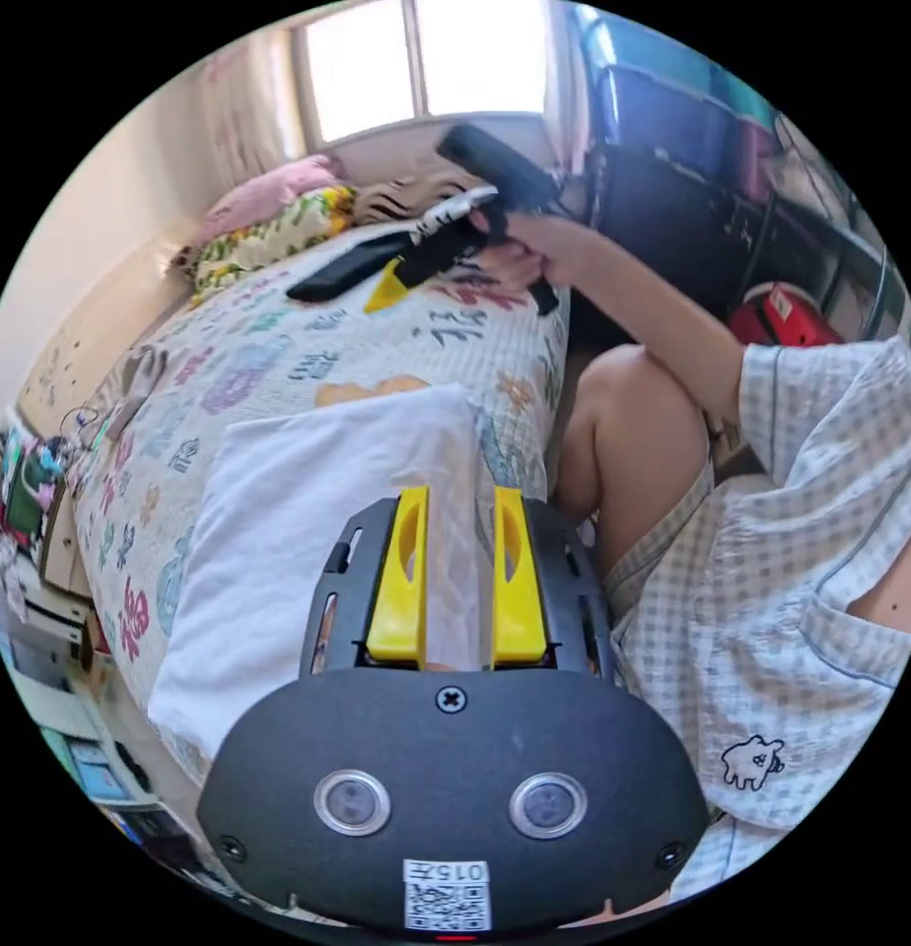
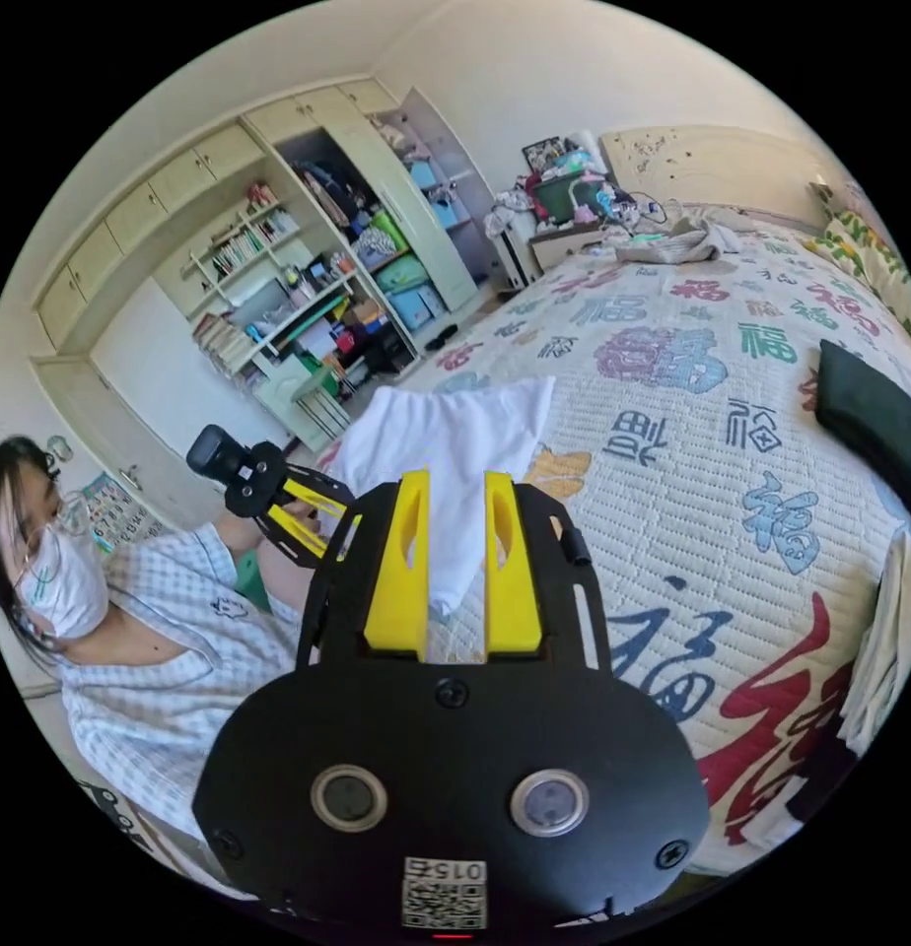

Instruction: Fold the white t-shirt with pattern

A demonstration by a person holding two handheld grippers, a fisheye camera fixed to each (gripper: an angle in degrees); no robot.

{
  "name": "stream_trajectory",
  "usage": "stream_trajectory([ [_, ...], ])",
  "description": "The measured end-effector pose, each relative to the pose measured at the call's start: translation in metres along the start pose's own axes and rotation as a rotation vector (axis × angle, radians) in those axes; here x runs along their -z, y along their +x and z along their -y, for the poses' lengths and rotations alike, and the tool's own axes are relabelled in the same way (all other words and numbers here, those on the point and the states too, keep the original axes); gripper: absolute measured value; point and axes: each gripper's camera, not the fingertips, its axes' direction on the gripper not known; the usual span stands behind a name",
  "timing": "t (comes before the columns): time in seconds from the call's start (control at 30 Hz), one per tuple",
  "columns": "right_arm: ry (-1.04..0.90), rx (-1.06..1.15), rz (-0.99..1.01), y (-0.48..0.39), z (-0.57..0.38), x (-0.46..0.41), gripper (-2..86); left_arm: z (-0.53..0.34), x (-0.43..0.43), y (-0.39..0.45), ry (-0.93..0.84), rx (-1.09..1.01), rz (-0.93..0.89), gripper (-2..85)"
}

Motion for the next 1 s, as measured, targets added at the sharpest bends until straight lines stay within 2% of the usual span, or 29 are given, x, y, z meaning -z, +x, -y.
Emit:
stream_trajectory([
  [0.07,-0.058,0.023,0.036,0.000,-0.004,-0.003,8.3,0.010,-0.019,0.001,-0.060,-0.021,0.052,2.7],
  [0.17,-0.183,0.039,0.068,0.002,-0.012,-0.012,8.7,0.008,-0.011,-0.020,-0.035,0.007,-0.004,0.7],
  [0.23,-0.272,0.014,0.058,0.008,-0.018,-0.025,9.9,-0.013,0.029,-0.050,0.102,0.105,0.015,0.1],
  [0.37,-0.315,-0.044,0.149,0.012,-0.012,-0.052,10.2,-0.088,0.091,-0.111,0.373,0.359,0.010,-0.2],
  [0.5,-0.263,-0.042,0.210,-0.004,0.003,-0.061,2.7,-0.178,0.133,-0.148,0.574,0.556,0.093,-0.4],
  [0.57,-0.282,0.000,0.139,-0.017,0.008,-0.057,1.5,-0.210,0.145,-0.154,0.654,0.615,0.100,-0.5],
  [0.7,-0.016,0.074,0.018,-0.058,0.000,0.023,0.2,-0.279,0.191,-0.139,0.870,0.691,0.146,-0.7],
  [0.83,0.254,0.129,-0.191,-0.111,-0.020,0.109,-0.3,-0.340,0.260,-0.087,1.106,0.677,0.286,-0.8],
  [1.0,0.542,0.189,-0.366,-0.178,-0.050,0.194,-0.4,-0.406,0.314,-0.033,1.356,0.666,0.360,-0.9],
])
